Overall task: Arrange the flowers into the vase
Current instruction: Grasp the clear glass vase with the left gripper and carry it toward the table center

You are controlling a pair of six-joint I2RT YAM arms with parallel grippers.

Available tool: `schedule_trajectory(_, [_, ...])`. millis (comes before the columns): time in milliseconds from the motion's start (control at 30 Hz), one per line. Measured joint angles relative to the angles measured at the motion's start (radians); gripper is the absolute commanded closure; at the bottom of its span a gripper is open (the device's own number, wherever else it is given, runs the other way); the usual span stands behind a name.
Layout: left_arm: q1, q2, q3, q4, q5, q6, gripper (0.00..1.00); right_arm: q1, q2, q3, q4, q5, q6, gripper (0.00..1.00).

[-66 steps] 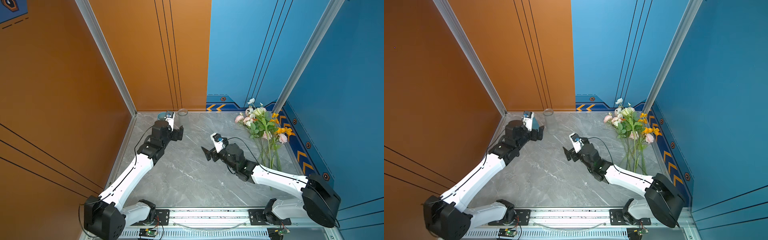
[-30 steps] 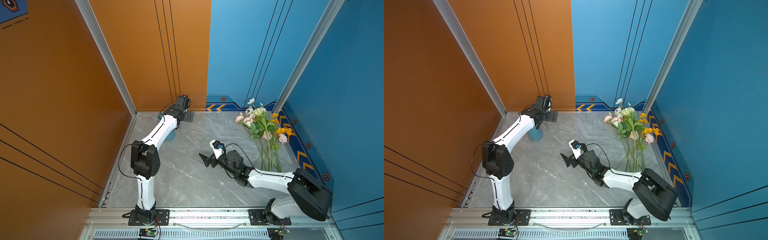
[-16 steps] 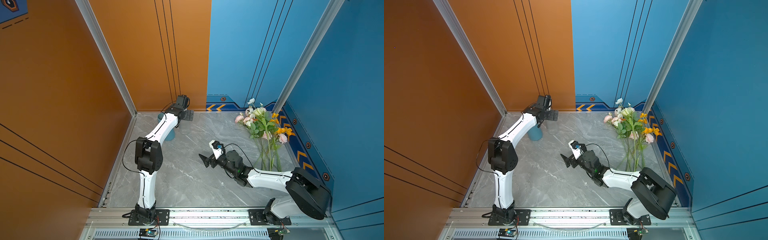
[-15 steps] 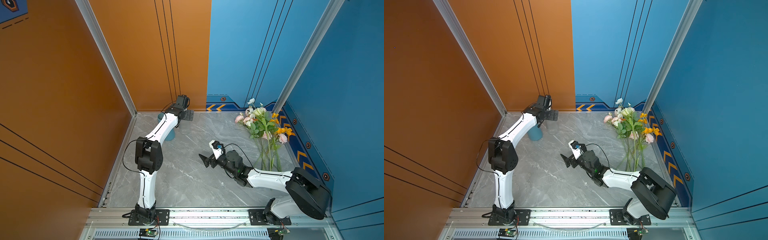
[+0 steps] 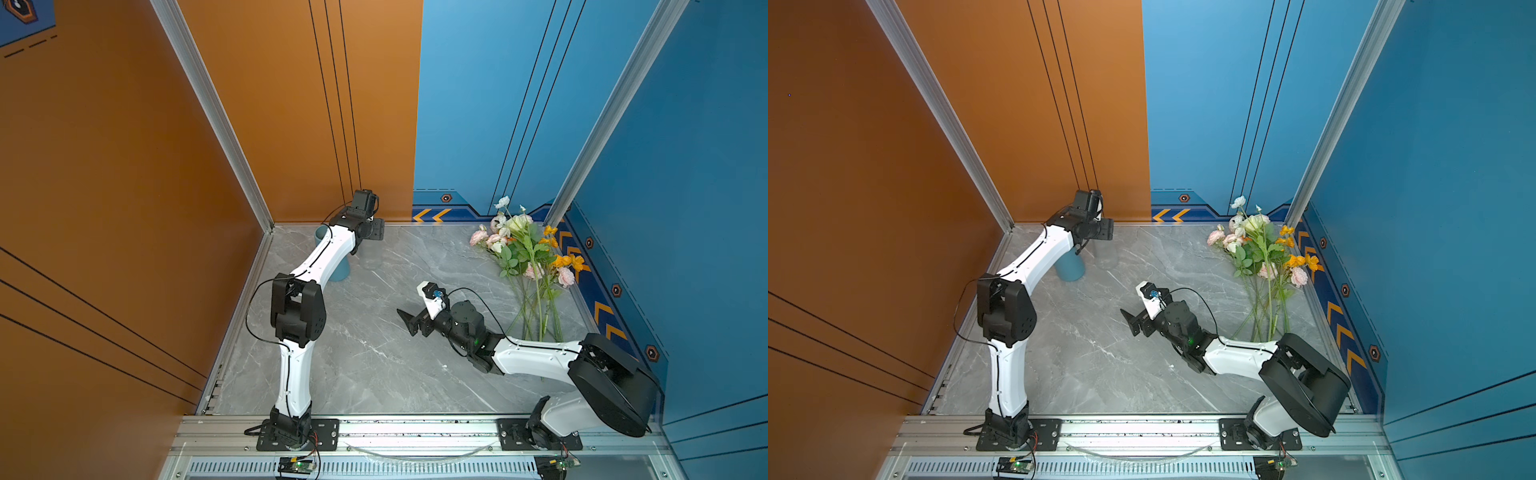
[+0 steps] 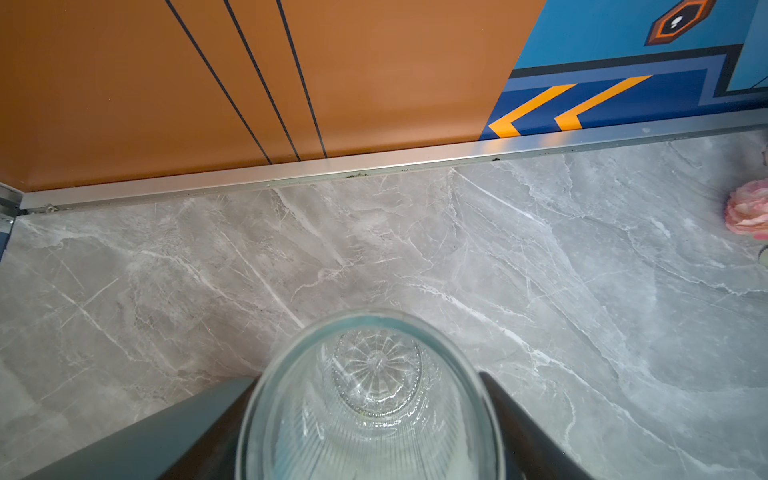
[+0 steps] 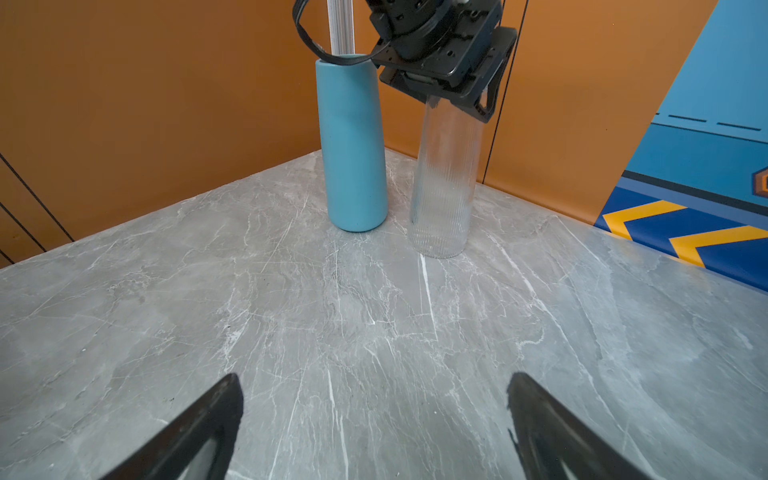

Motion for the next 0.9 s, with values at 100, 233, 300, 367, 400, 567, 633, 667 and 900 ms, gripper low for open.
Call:
schedule_trajectory(100, [0.002, 0.000, 0.000, 0.000, 0.007, -0.004, 0.34, 0.000, 0.000, 0.000, 0.000, -0.003, 0.000, 0.00])
schedule_trajectory(233, [0.002, 0.000, 0.000, 0.000, 0.012, -0.003, 0.42, 0.000, 0.000, 0.000, 0.000, -0.005, 0.000, 0.00])
schedule_trajectory(300, [0.002, -0.001, 0.000, 0.000, 0.016, -0.003, 0.46, 0.000, 0.000, 0.000, 0.000, -0.005, 0.000, 0.00])
schedule_trajectory(367, [0.002, -0.004, -0.003, 0.000, 0.019, 0.001, 0.47, 0.000, 0.000, 0.000, 0.000, -0.005, 0.000, 0.00])
schedule_trajectory(400, [-0.002, -0.008, -0.008, 0.000, 0.020, 0.005, 0.48, -0.001, 0.000, 0.000, 0.000, -0.005, 0.000, 0.00])
schedule_trajectory(567, [-0.023, -0.041, -0.047, -0.010, 0.021, 0.016, 0.51, -0.026, 0.000, 0.000, 0.000, -0.005, 0.009, 0.00])
schedule_trajectory(633, [-0.042, -0.066, -0.079, -0.009, 0.021, 0.020, 0.53, -0.047, 0.000, -0.003, 0.001, -0.003, 0.029, 0.00])
schedule_trajectory(667, [-0.053, -0.081, -0.099, -0.007, 0.021, 0.020, 0.53, -0.060, -0.001, -0.006, 0.002, -0.001, 0.040, 0.00])
schedule_trajectory(900, [-0.166, -0.212, -0.255, 0.026, 0.009, 0.029, 0.55, -0.171, -0.044, -0.045, -0.010, 0.048, 0.125, 0.00])
